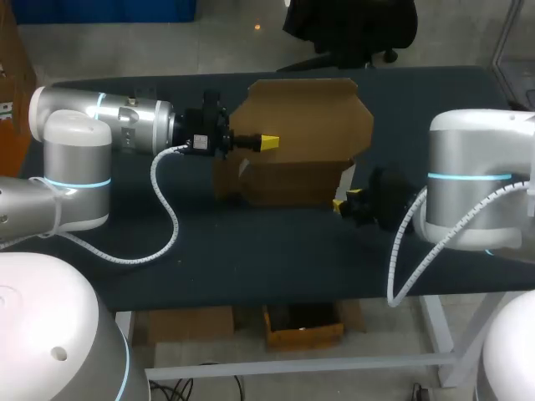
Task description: Assemble the packaging by folding the flat box into shape, placing the metal phone stand inside, and closing the box properly
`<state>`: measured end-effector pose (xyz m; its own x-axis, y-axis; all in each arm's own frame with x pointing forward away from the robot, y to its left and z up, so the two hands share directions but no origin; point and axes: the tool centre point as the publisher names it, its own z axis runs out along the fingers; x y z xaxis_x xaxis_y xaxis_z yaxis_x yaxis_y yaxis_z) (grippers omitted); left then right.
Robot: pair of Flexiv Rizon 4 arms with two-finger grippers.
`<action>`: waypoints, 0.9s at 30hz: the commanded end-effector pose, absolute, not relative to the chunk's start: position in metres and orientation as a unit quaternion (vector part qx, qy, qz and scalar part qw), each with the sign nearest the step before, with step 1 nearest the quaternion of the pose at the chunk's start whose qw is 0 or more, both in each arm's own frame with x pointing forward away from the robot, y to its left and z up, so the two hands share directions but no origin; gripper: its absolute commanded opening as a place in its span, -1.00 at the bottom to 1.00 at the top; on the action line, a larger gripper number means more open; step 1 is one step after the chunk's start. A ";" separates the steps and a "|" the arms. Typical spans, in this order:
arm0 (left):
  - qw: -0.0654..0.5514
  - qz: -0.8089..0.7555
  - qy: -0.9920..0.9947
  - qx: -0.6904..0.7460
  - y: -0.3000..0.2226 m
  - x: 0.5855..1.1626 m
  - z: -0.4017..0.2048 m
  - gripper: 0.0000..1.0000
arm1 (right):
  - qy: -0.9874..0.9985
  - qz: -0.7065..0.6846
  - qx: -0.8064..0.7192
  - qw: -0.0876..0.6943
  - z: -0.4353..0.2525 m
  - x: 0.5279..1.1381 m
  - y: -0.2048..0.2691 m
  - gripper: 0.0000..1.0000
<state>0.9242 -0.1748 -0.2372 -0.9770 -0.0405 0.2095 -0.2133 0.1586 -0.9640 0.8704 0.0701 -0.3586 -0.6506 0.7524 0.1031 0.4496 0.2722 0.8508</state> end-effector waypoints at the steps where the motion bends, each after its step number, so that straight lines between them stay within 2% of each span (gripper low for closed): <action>1: 0.068 0.644 -0.758 0.083 -0.175 0.925 -0.240 -1.00 | 0.770 0.477 0.381 0.186 -0.342 0.837 0.050 -0.19; 11: 0.068 0.644 -0.758 0.083 -0.175 0.925 -0.240 -1.00 | 0.775 0.463 0.374 0.212 -0.325 0.826 0.004 -0.21; 27: 0.068 0.644 -0.758 0.083 -0.175 0.925 -0.240 -1.00 | 0.805 0.458 0.335 0.174 -0.335 0.847 -0.024 -0.18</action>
<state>0.9242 -0.1748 -0.2372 -0.9770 -0.0405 0.2094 -0.2132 0.1586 -0.9640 0.8397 -0.0214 -0.3351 -0.6544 0.7558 -0.0213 0.3662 0.3414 0.8656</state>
